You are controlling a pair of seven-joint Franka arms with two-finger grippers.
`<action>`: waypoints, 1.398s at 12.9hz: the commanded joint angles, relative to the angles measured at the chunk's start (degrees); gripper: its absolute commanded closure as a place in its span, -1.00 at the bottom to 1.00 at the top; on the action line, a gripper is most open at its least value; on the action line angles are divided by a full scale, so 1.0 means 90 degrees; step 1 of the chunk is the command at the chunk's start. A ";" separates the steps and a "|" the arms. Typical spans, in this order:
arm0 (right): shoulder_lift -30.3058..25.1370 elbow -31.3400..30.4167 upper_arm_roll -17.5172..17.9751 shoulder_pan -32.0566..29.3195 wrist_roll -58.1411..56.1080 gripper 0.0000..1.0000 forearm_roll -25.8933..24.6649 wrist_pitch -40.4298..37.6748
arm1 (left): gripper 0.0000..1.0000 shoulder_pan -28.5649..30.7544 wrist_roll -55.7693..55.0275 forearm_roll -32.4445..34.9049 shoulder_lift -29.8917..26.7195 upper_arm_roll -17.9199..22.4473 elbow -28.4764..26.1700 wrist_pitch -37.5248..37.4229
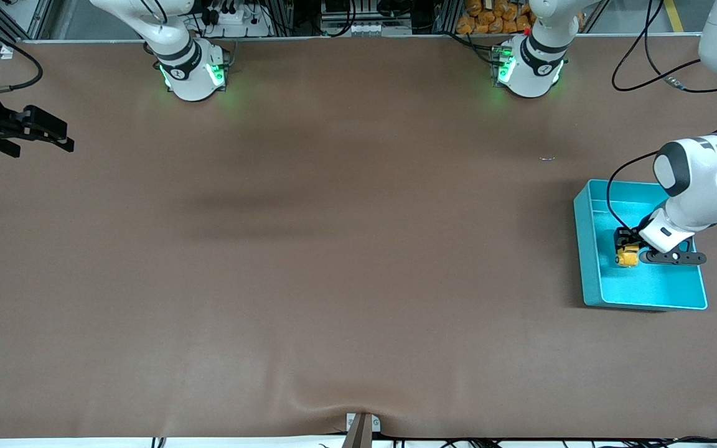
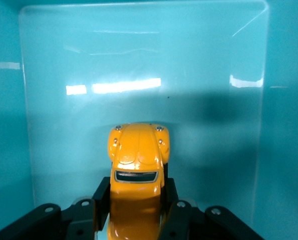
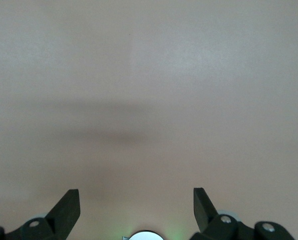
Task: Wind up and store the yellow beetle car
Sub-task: 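Lower the car into the bin and open the left gripper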
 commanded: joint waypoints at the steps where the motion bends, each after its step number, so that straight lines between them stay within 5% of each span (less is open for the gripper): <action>1: -0.0074 -0.0093 -0.0023 -0.0026 -0.0040 -1.00 0.0107 0.0057 | 1.00 0.0066 0.0054 0.0169 -0.0011 -0.0033 0.0029 0.0086; 2: -0.0064 -0.0093 -0.0013 -0.0016 -0.0040 -1.00 0.0107 0.0076 | 0.48 0.0066 0.0025 0.0169 -0.0021 -0.0033 0.0039 0.0086; 3: -0.0064 -0.0093 -0.0013 -0.0016 -0.0040 -1.00 0.0107 0.0086 | -0.69 0.0066 0.0005 0.0169 -0.0040 -0.0043 0.0039 0.0086; 4: -0.0064 -0.0084 -0.0023 -0.0016 -0.0040 -1.00 0.0107 0.0086 | -1.00 0.0066 -0.0005 0.0169 -0.0069 -0.0043 0.0039 0.0077; 18: -0.0054 -0.0083 -0.0042 -0.0269 -0.0234 -1.00 0.0223 0.0027 | -1.00 0.0046 -0.0122 -0.0192 -0.1494 -0.0765 0.1055 -0.2080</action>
